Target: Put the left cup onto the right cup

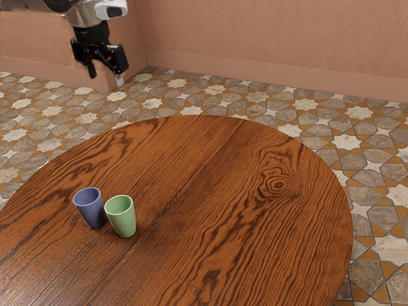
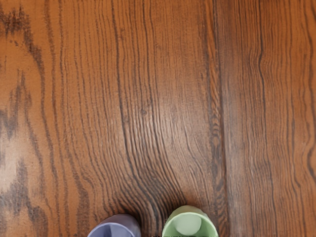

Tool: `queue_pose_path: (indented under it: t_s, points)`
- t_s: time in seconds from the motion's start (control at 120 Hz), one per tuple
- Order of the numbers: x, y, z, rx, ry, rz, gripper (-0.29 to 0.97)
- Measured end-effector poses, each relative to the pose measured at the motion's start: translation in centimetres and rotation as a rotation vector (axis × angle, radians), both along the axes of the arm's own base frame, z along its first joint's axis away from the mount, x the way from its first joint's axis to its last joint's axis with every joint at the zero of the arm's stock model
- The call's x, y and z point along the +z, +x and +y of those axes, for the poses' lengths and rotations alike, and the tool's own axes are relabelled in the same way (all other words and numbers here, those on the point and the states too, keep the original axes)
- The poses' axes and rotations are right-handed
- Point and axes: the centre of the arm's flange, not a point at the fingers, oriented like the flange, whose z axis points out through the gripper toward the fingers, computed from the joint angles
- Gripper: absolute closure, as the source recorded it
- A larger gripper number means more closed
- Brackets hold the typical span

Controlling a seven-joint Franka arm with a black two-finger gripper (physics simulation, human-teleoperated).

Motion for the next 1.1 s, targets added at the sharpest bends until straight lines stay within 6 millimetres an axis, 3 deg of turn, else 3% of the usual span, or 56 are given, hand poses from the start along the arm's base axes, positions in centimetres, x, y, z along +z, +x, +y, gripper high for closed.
queue_pose_path:
  t_s: [0.092, 0.2, 0.367, 0.567, 0.783, 1.033, 1.1]
  points:
    - [-0.3, -0.5, -2.8, -0.057, 0.014, 0.017, 0.02]
    - [-0.6, -0.8, -3.6, -0.083, 0.017, 0.029, 0.02]
    - [-4.2, 0.0, -0.4, -0.012, 0.016, 0.068, 0.02]
    - [-6.8, 0.4, 0.4, 0.08, 0.012, 0.078, 0.02]
    - [-14.5, -4.5, 6.0, 0.273, -0.064, 0.101, 0.02]
    - [-21.6, -6.9, 14.6, 0.598, -0.114, 0.068, 0.02]
    - [-22.9, -7.2, 15.9, 0.66, -0.124, 0.054, 0.01]
